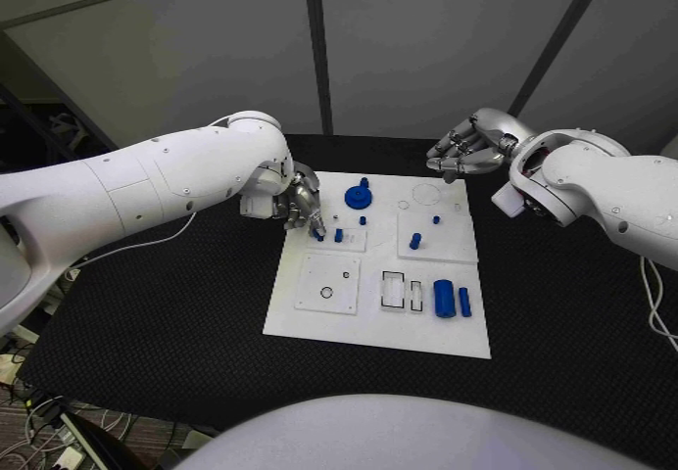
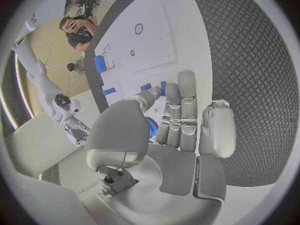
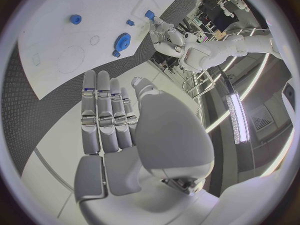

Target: Assemble the parts on the task board

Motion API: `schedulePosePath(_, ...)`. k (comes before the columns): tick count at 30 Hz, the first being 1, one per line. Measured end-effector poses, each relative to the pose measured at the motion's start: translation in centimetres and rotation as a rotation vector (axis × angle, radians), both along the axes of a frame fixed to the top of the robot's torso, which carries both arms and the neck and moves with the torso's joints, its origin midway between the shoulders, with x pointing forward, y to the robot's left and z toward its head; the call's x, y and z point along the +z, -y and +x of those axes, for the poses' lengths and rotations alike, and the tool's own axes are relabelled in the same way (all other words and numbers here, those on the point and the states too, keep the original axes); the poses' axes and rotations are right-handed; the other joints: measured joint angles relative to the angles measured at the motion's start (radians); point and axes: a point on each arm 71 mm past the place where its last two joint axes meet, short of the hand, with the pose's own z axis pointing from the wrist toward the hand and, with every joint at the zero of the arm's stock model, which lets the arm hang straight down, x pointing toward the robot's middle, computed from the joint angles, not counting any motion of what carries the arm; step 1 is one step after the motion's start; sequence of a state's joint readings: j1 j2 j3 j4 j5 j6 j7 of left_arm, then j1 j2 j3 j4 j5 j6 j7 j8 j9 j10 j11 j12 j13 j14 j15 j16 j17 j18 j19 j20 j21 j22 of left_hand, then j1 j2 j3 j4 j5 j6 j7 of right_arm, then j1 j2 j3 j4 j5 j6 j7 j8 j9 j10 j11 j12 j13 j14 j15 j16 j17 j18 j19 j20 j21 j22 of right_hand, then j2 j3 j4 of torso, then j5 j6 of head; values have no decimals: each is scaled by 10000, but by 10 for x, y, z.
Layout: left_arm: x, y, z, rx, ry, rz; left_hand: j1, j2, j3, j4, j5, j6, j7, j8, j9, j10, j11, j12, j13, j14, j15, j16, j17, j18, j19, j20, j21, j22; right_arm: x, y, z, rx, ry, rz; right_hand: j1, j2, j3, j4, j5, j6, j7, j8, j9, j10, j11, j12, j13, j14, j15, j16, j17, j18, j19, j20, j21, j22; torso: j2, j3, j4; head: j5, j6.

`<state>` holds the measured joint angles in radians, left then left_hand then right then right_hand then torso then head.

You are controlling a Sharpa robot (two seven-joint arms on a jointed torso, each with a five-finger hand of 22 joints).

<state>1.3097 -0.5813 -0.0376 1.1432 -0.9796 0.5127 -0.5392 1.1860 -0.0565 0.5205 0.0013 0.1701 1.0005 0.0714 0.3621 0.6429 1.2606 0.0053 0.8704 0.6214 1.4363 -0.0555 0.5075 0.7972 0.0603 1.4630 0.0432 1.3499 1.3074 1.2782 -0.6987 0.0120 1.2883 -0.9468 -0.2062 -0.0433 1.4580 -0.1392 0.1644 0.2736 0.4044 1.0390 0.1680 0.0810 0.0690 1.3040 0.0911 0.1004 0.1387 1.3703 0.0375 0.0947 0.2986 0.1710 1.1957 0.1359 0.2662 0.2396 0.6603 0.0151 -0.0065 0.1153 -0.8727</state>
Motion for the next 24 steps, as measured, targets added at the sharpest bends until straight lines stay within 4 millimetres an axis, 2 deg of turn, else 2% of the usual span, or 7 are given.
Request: schedulePosePath(24, 0, 1, -1, -19, 36, 80, -178, -94, 136, 28, 231, 37, -37, 116, 88, 36, 35, 117, 149, 5, 5, 37, 1, -1, 0, 0, 0, 0, 0, -1, 0, 16, -36, 34, 0, 0, 0, 0, -1, 0, 0, 0, 0, 0, 0, 0, 0, 0, 0, 0, -1, 0, 0, 0, 0, 0, -2, 3, -4, 41, 0)
